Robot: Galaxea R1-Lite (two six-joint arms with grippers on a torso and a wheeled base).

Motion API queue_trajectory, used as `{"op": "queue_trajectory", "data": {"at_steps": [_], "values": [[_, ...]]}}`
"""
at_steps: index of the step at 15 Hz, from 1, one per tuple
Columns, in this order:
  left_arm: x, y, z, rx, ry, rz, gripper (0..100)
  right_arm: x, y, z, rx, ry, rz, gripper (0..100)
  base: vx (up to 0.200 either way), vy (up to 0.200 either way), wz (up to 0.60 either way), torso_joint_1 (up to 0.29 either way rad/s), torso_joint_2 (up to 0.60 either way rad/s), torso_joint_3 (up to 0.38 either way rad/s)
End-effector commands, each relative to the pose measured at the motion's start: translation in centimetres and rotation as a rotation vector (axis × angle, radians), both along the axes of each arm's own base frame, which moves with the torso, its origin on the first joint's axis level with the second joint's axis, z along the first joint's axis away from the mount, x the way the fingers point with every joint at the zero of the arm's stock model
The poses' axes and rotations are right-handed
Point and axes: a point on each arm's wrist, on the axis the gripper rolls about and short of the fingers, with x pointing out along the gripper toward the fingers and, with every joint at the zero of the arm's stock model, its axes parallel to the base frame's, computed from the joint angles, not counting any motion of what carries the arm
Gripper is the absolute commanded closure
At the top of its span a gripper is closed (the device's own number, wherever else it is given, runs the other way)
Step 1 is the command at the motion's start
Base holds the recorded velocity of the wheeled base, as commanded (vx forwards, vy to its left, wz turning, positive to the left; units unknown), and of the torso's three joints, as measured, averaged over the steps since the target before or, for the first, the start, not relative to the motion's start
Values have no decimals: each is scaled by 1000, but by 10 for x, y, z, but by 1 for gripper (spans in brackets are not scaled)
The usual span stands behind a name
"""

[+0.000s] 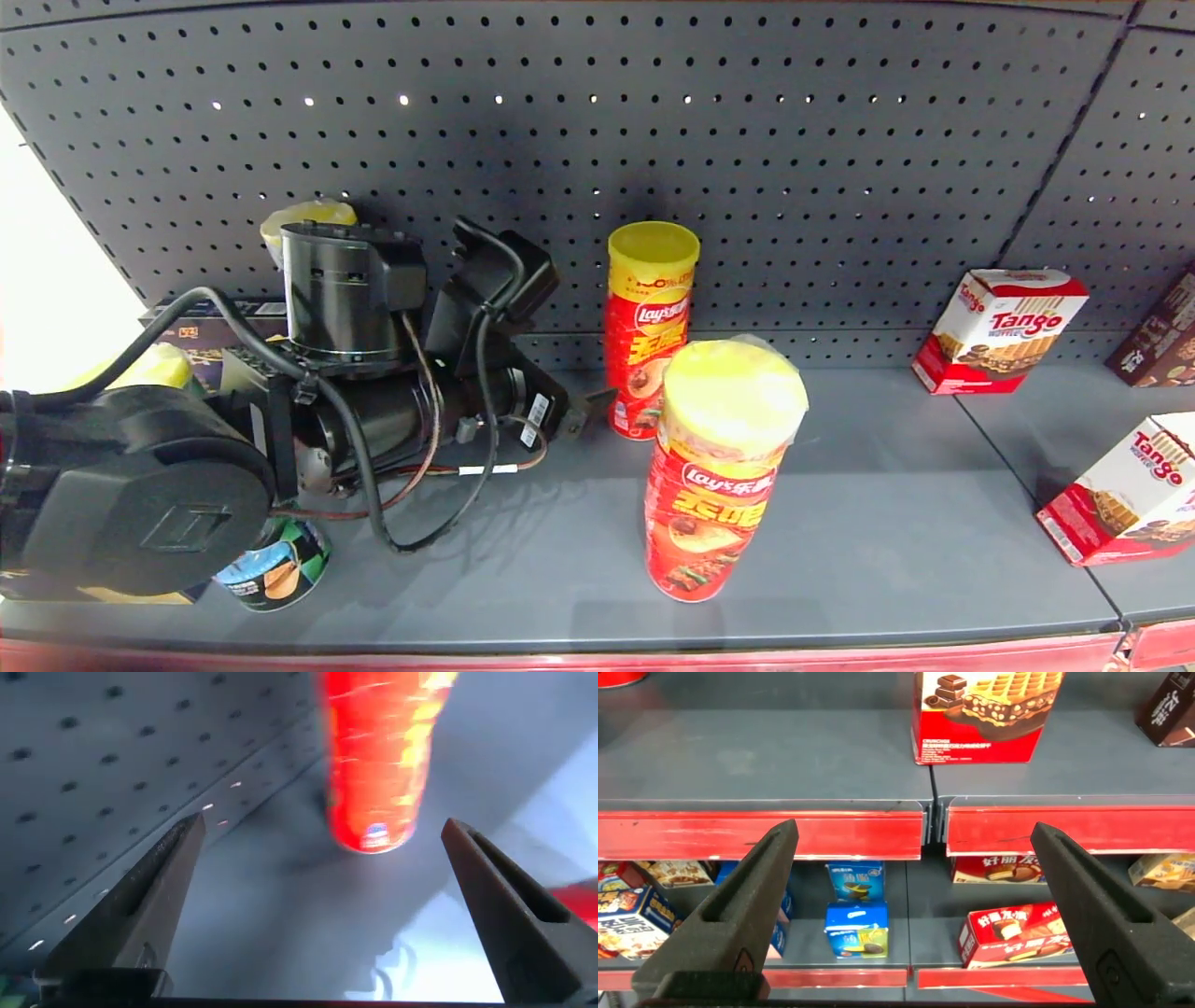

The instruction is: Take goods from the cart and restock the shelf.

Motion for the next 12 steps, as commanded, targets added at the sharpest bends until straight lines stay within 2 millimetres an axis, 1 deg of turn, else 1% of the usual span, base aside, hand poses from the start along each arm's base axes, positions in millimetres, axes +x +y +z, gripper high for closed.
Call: {"op": "queue_trajectory", "data": {"at_steps": [1, 6, 9, 10, 12], "values": [[5, -2, -4, 9, 5, 13, 0, 0, 0, 0, 0, 1, 1, 0, 0, 0, 0, 0, 0, 0], [20, -10, -12, 29, 10, 55, 0, 0, 0, 0, 0, 1, 1, 0, 0, 0, 0, 0, 0, 0], [22, -9, -13, 35, 9, 71, 0, 0, 0, 0, 0, 1, 1, 0, 0, 0, 0, 0, 0, 0], [23, -10, -15, 38, 14, 74, 0, 0, 0, 0, 0, 1, 1, 0, 0, 0, 0, 0, 0, 0], [30, -7, -13, 35, 5, 93, 0, 0, 0, 0, 0, 1, 2, 0, 0, 0, 0, 0, 0, 0]]}}
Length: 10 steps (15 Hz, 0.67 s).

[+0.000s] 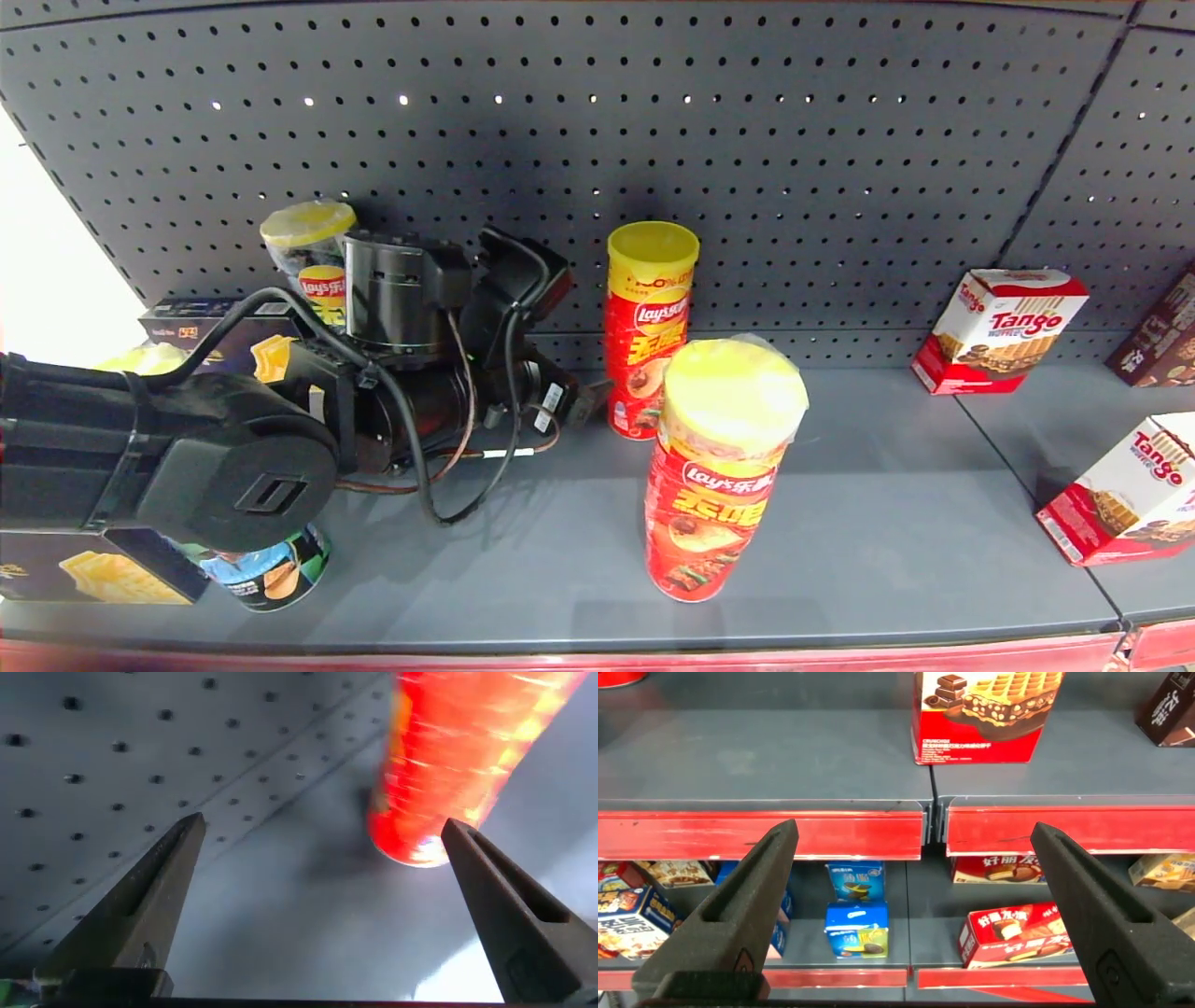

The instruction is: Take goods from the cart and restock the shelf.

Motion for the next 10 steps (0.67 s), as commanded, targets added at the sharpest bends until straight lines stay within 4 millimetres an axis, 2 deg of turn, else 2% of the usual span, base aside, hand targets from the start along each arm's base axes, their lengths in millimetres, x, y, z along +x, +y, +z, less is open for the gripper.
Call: {"op": "queue_trajectory", "data": {"at_steps": [1, 10], "values": [[8, -1, -2, 2, 0, 11, 0, 0, 0, 0, -1, 1, 1, 0, 0, 0, 0, 0, 0, 0], [15, -1, -4, 4, -1, 42, 0, 0, 0, 0, -1, 1, 1, 0, 0, 0, 0, 0, 0, 0]]}}
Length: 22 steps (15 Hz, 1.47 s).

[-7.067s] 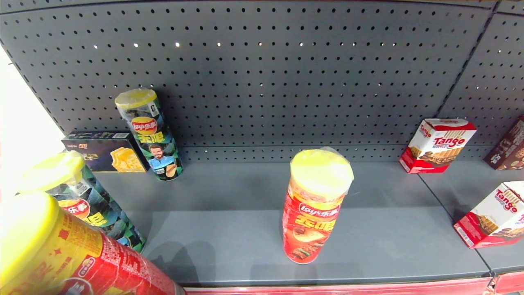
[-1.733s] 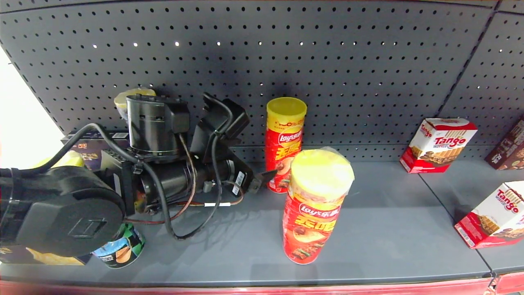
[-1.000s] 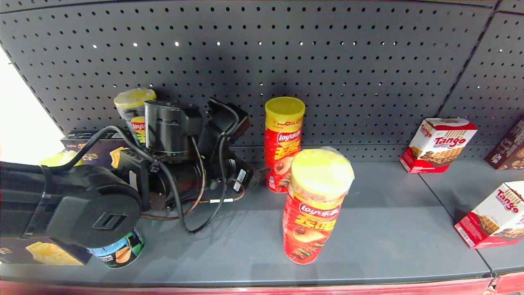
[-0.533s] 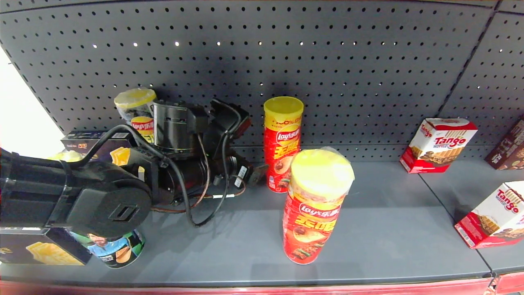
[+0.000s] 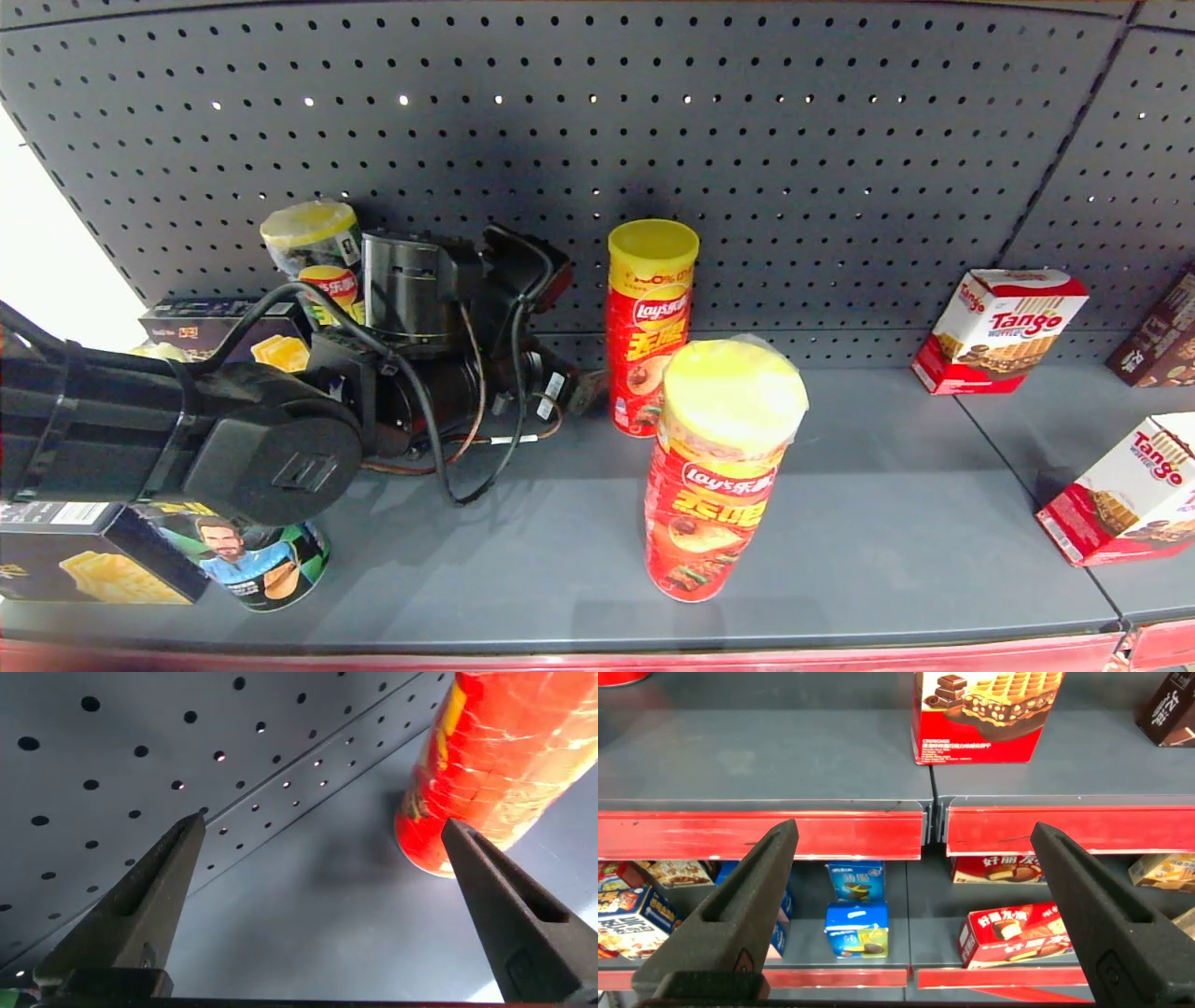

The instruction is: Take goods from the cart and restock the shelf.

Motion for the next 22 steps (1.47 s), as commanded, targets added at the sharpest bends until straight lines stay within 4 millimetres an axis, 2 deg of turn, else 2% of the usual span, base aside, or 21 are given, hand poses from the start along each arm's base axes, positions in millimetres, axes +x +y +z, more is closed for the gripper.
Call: {"op": "queue_trajectory", "data": {"at_steps": [1, 11, 16, 17, 22], "values": [[1, 0, -1, 1, 1, 9, 0, 0, 0, 0, 0, 1, 1, 0, 0, 0, 0, 0, 0, 0], [9, -5, 1, -5, -16, 24, 0, 0, 0, 0, 0, 1, 0, 0, 0, 0, 0, 0, 0, 0], [7, -4, 0, -1, -9, 24, 0, 0, 0, 0, 0, 1, 0, 0, 0, 0, 0, 0, 0, 0], [6, -3, 1, -2, -12, 24, 0, 0, 0, 0, 0, 1, 0, 0, 0, 0, 0, 0, 0, 0], [-27, 10, 25, -34, -56, 1, 0, 0, 0, 0, 0, 1, 0, 0, 0, 0, 0, 0, 0, 0]]}}
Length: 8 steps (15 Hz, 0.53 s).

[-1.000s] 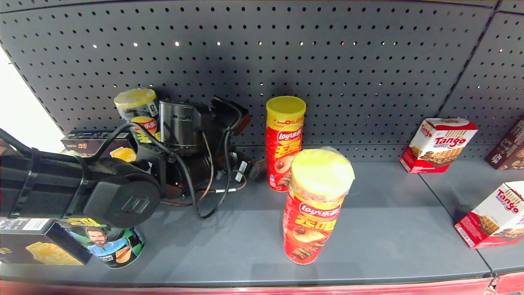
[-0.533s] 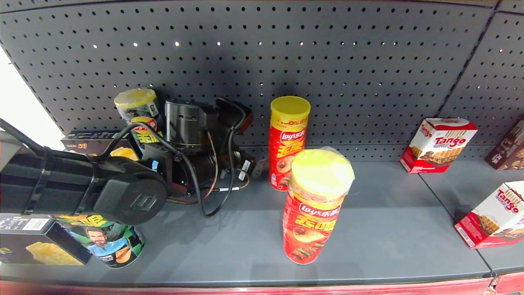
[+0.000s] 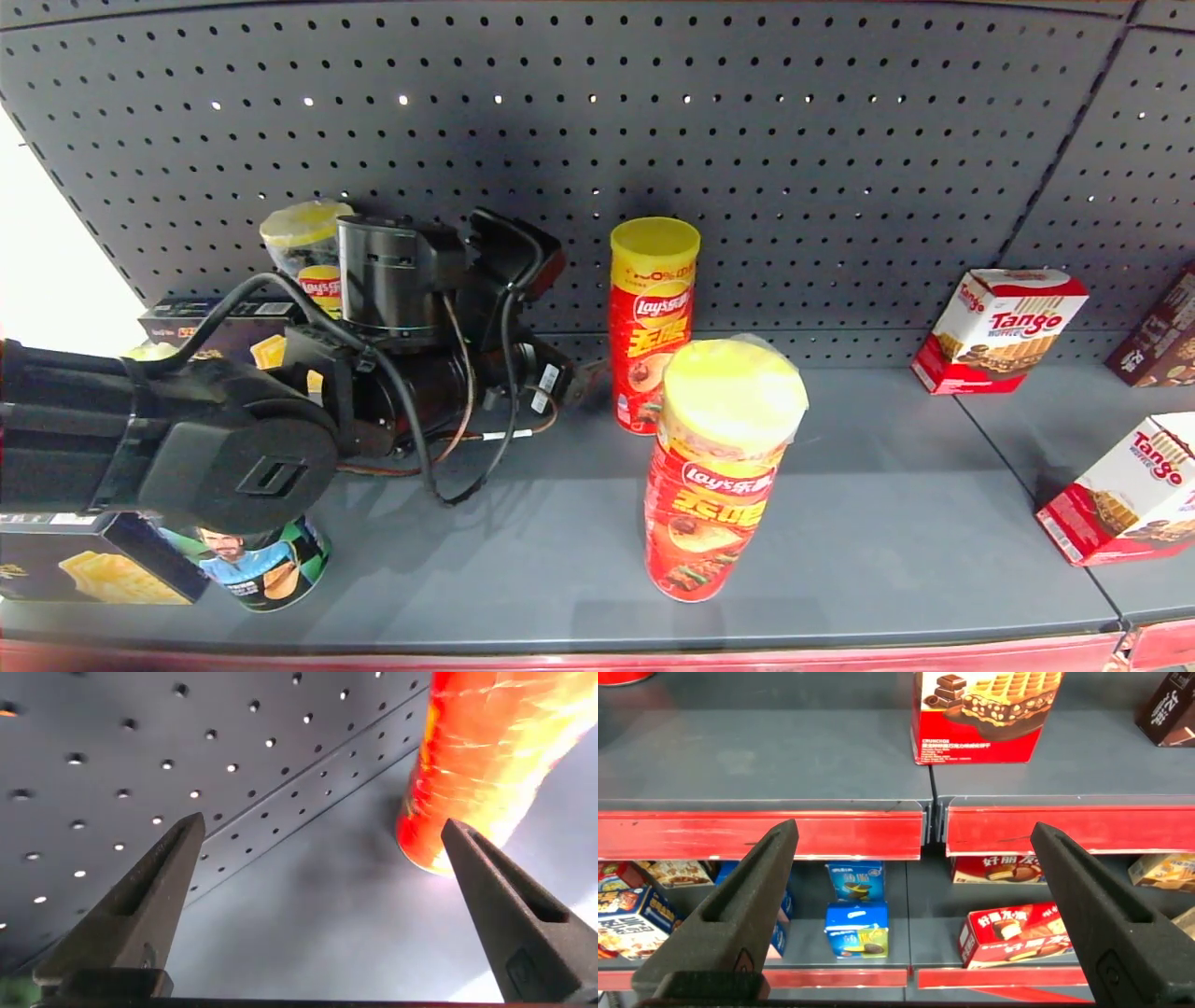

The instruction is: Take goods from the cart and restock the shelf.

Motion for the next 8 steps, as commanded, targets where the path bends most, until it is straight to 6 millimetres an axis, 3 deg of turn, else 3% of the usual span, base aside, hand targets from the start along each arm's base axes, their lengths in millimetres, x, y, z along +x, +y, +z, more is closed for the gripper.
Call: {"op": "queue_trajectory", "data": {"at_steps": [1, 8], "values": [[-21, 10, 15, -20, -29, -10, 0, 0, 0, 0, 0, 1, 0, 0, 0, 0, 0, 0, 0, 0], [-100, 8, 42, -137, -63, -159, 0, 0, 0, 0, 0, 1, 0, 0, 0, 0, 0, 0, 0, 0]]}}
